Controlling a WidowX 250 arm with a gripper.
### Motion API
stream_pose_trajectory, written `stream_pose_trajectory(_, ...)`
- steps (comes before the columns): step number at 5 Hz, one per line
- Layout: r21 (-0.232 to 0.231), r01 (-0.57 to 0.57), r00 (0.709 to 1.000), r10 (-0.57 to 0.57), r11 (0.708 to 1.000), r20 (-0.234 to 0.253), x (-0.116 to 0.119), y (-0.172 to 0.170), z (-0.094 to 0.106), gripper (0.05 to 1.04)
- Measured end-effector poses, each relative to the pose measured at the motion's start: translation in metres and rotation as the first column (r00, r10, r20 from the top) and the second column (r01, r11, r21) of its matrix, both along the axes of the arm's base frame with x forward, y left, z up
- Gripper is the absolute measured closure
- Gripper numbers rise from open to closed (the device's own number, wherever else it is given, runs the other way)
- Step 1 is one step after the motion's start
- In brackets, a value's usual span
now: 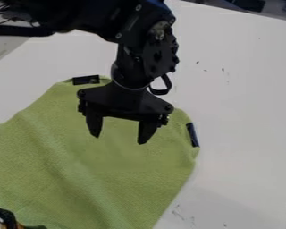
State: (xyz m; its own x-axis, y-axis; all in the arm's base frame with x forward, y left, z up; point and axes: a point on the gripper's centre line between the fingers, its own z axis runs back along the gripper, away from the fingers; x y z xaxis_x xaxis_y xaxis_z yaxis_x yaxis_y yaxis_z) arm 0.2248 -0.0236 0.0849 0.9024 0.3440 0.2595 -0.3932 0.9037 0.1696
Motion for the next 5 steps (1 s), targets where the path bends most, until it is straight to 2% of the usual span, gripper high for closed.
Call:
stream_pose_trajectory(1, 0.003, 0.004, 1.0, -0.004, 1.0, -0.017, -0.002, 0.0, -0.005, 0.084)
stream_pose_trajectory(2, -0.007, 0.051, 0.999, -0.051, 0.999, -0.004, 0.01, 0.012, -0.018, 0.084)
stream_pose_trajectory(3, -0.026, 0.124, 0.992, -0.123, 0.992, 0.021, 0.028, 0.027, -0.034, 0.084)
stream_pose_trajectory(5, -0.1, 0.243, 0.969, -0.236, 0.965, 0.079, 0.058, 0.04, -0.074, 0.084)
